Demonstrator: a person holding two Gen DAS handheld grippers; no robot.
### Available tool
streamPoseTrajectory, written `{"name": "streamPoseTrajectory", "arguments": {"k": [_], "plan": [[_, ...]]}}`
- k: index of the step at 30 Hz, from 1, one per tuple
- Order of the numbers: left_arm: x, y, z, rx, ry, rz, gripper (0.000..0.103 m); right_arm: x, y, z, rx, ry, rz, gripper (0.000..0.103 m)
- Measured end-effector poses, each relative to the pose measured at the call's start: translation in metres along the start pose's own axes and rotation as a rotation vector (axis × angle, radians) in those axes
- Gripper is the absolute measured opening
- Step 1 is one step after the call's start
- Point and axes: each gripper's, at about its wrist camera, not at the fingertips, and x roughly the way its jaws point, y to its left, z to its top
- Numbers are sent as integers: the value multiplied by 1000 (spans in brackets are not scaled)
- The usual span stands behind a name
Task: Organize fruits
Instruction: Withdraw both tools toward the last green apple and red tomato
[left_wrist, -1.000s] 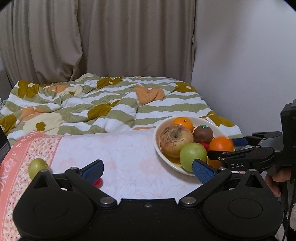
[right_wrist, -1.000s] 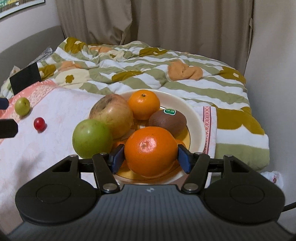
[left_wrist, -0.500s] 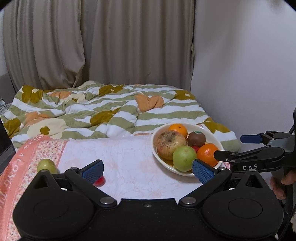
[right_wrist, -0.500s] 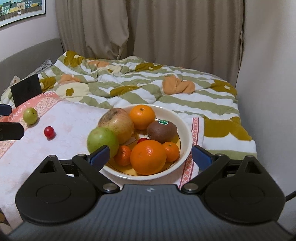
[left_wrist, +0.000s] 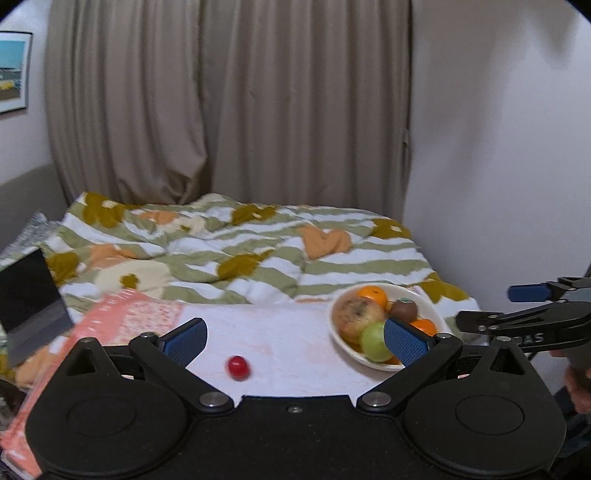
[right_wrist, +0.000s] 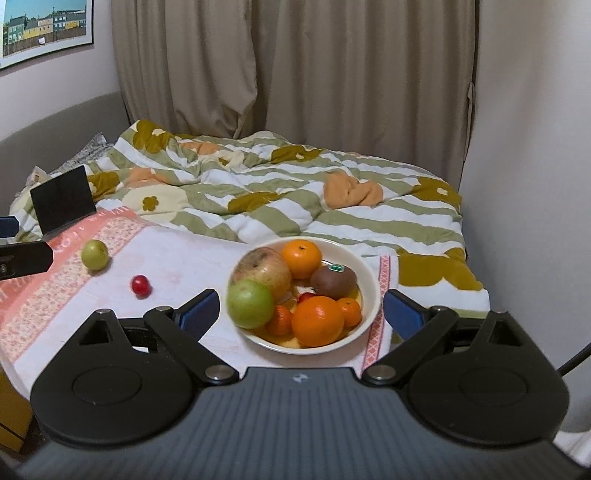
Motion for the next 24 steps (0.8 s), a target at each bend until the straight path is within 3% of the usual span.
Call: {"name": "streamPoseTrajectory", "arguments": {"k": [12, 18, 24], "plan": [[-18, 80, 0, 3, 4, 95, 103, -13, 66, 24, 17, 26, 29, 103], [-4, 132, 1, 29, 52, 63, 103, 0, 115, 29, 80, 47, 1, 103], [34, 177, 0, 63, 124, -14, 103, 25, 161, 29, 134, 103, -61, 103]]}}
